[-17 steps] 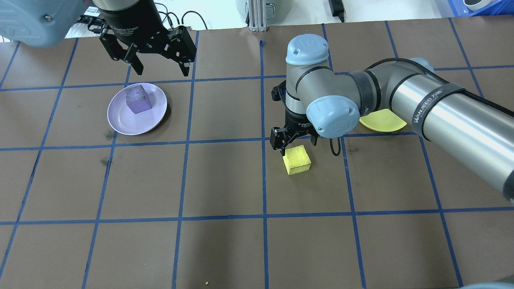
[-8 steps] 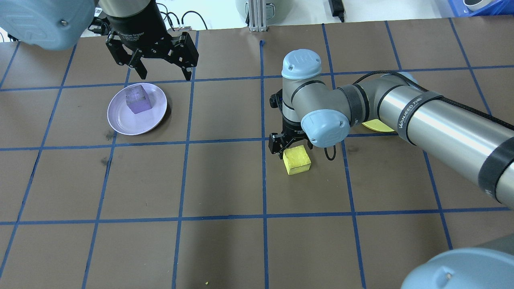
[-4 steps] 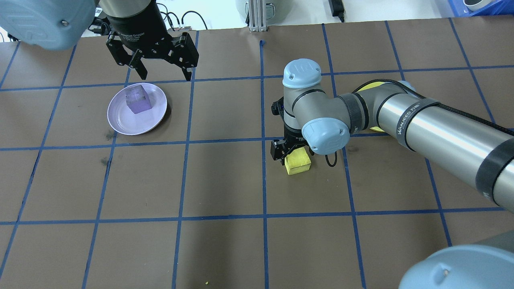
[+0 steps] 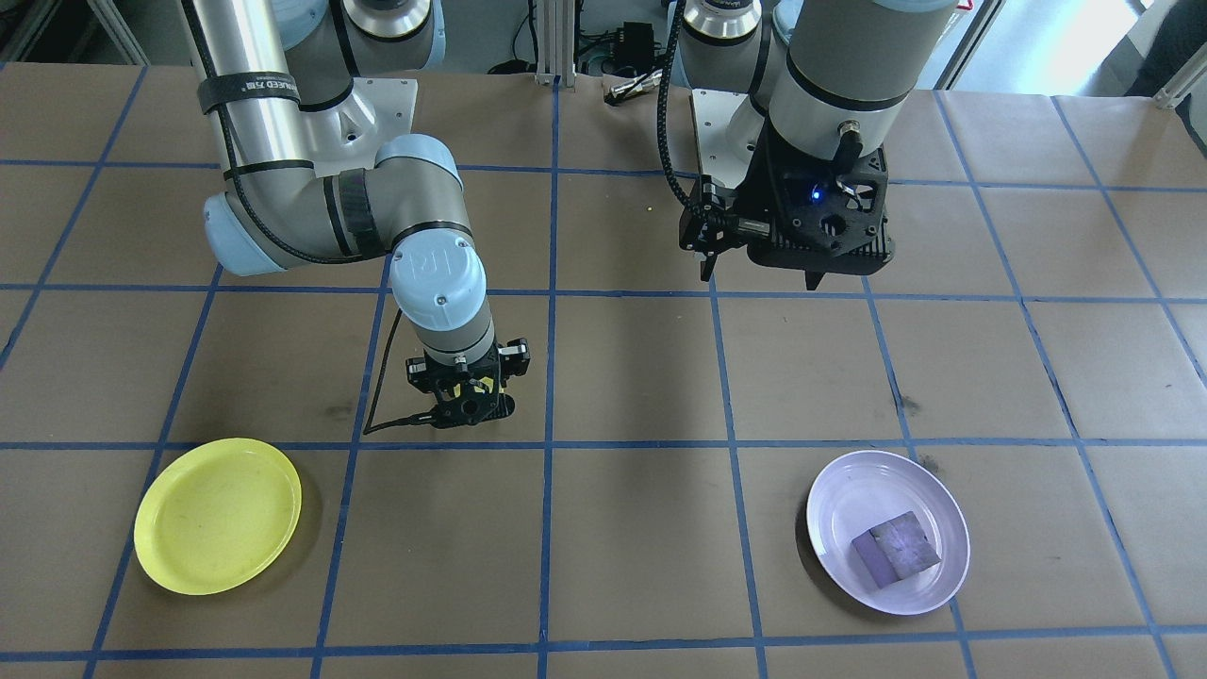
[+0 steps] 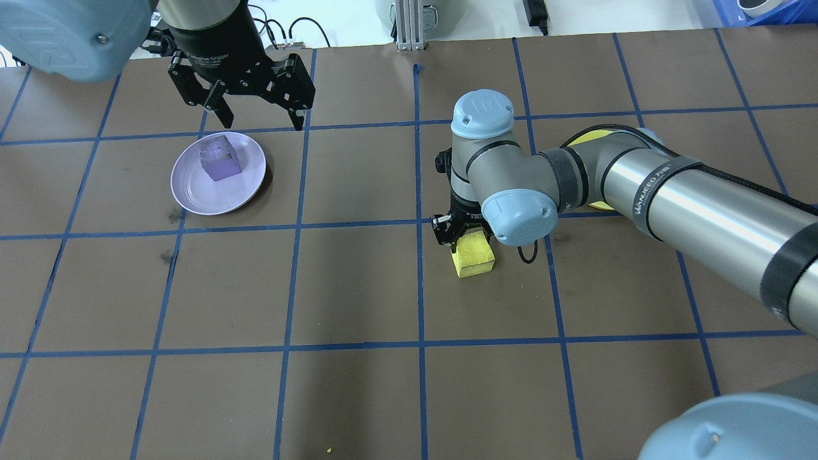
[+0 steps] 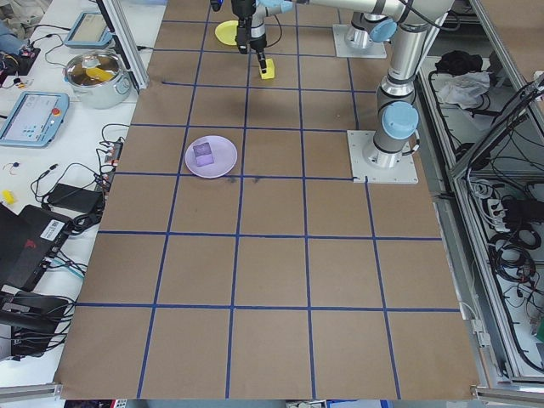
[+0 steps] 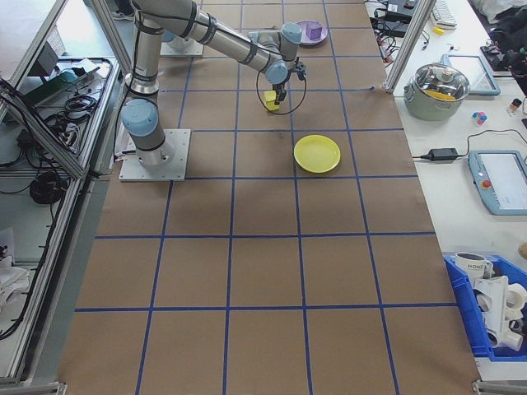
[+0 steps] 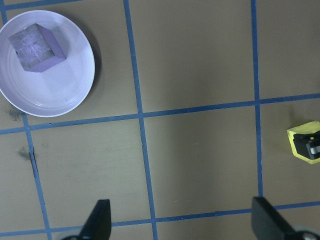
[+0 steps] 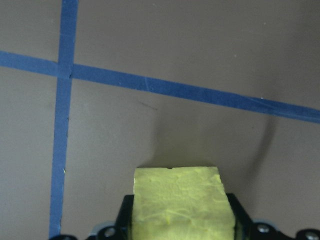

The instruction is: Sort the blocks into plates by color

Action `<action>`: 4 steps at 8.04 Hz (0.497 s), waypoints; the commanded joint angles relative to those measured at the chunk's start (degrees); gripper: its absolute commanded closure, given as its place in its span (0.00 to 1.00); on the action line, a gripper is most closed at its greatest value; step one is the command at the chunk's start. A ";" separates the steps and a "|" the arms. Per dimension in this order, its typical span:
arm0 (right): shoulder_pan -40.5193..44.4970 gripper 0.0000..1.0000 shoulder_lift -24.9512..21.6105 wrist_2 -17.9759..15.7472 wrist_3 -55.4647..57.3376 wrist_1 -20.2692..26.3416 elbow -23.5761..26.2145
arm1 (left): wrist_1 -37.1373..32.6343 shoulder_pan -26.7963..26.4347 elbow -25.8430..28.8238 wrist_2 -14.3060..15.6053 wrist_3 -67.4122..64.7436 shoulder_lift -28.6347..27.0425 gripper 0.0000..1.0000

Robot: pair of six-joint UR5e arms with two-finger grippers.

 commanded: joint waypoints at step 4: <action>-3.82 1.00 -2.76 -0.48 -1.16 -0.32 -4.72 | 0.61 0.28 -0.41 -0.08 0.13 0.05 0.00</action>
